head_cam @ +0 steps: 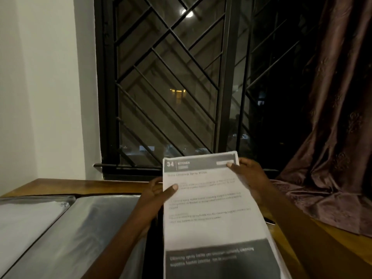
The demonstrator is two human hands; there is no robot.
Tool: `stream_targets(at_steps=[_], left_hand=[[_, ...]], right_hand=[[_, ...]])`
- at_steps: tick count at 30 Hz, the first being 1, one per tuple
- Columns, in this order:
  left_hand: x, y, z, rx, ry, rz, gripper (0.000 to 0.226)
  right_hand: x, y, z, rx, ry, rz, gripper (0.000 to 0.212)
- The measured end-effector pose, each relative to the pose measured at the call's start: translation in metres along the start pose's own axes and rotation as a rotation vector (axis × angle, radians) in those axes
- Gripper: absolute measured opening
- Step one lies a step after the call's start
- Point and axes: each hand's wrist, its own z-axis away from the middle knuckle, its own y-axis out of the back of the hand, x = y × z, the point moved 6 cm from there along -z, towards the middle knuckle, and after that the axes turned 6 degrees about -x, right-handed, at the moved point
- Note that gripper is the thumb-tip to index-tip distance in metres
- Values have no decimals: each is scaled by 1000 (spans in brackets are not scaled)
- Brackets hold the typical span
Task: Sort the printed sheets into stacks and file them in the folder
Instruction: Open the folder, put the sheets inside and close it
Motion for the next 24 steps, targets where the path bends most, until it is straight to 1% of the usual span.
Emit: stream_targets(at_steps=[1,2,3,5,6,7,9,11,12,14,15,17,18,20,22,24], left_hand=[[6,-9,3,-79,40,122,41],[12,-15,3,-117,62,186,33],[19,-17,3,-105,59,215,27],[40,-12,-4,16,-3,245,21],[54,-10,-7,69,-53,252,20],[71,-10,-8,99,-115,245,19],[106,-15,-7,98,-267,171,15],[133,-28,0,66,-397,47,16],[142,-34,4,75,-442,-21,16],[150,-36,6,151,-484,-114,13],[148,-35,6,182,-483,-120,13],[131,-27,6,223,-434,-119,22],[115,-23,5,234,-384,-126,24],[86,-17,7,221,-303,-151,19],[72,-15,9,190,-278,-168,18],[75,-12,6,178,-275,-129,20]], right_hand=[[-11,1,1,-9,10,-57,22],[-21,-1,2,-61,4,-115,26],[-28,-3,4,-148,-15,-163,28],[-33,-13,12,-361,-65,-199,32],[-29,-17,16,-435,-76,-170,32],[-24,-20,18,-464,-74,-108,31],[-21,-20,18,-378,-17,-29,25],[-34,-21,16,-265,86,-87,19],[-42,-22,15,-235,129,-134,20],[-53,-27,16,-185,178,-174,24],[-54,-29,17,-154,180,-160,27],[-41,-32,20,-98,142,-105,30],[-31,-33,24,-82,114,-81,28],[-14,-34,31,-58,77,-40,20],[-15,-33,33,-34,102,-29,14],[-30,-34,31,-48,160,-45,11]])
